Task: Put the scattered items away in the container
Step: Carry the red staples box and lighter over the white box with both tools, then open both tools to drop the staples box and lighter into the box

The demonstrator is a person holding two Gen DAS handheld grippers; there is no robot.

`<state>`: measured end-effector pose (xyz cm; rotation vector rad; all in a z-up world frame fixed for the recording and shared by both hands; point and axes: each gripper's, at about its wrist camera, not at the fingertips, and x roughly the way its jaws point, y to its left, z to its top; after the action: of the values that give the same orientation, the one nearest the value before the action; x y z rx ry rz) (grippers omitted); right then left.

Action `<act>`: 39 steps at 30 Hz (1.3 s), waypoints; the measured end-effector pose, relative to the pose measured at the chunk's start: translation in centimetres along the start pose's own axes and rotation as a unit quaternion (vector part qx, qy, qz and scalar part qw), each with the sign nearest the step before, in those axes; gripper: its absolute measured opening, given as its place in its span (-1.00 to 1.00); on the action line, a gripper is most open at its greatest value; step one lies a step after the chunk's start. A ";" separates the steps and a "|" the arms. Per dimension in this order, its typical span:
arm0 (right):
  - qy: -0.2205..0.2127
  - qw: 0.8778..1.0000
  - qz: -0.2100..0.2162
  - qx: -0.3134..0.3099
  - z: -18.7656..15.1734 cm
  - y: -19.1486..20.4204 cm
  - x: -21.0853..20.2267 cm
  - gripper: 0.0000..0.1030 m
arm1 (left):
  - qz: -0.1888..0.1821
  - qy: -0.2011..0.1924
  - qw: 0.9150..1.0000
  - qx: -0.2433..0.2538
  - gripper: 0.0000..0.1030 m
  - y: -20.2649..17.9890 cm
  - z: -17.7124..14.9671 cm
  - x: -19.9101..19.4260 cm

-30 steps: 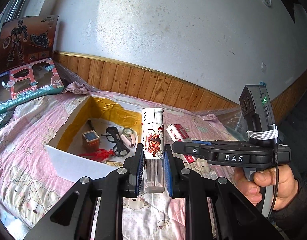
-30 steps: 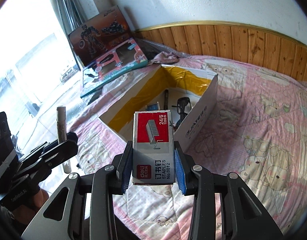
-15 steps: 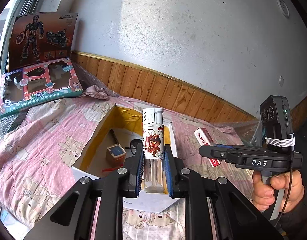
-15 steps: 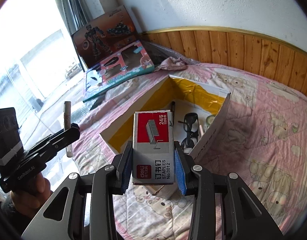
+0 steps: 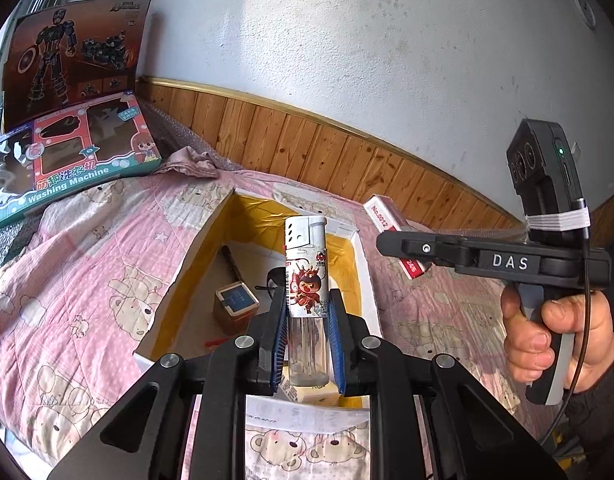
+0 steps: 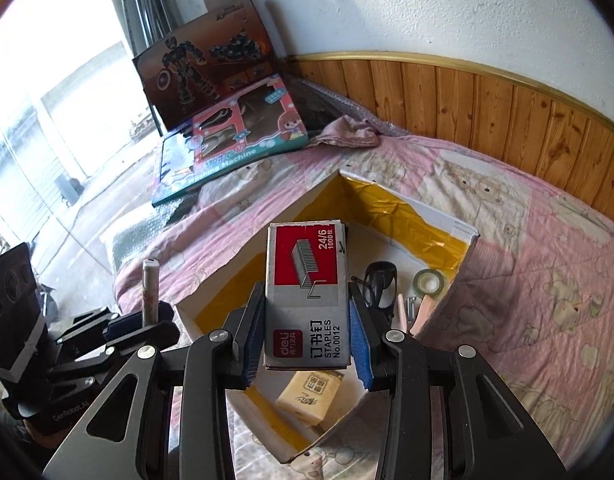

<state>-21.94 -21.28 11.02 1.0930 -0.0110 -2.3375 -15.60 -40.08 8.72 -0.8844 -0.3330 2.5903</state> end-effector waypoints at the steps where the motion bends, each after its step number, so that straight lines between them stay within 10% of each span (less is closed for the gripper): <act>1: 0.003 1.000 -0.002 0.000 0.5 -0.1 0.5 -0.24 | -0.001 0.003 1.000 0.002 -0.62 0.0 0.0 0.3; 24: 0.085 0.995 -0.058 0.005 7.7 -4.7 14.9 -0.15 | 0.040 0.128 0.991 0.004 -0.46 2.6 0.2 7.5; 39: 0.096 0.994 -0.038 0.016 5.1 -5.1 13.1 -0.14 | 0.048 0.124 0.991 -0.014 -0.26 3.9 -0.2 6.4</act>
<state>-34.72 -24.46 3.97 1.3521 0.0674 -2.2948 -21.20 -40.84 3.87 -1.2440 -0.2616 2.5269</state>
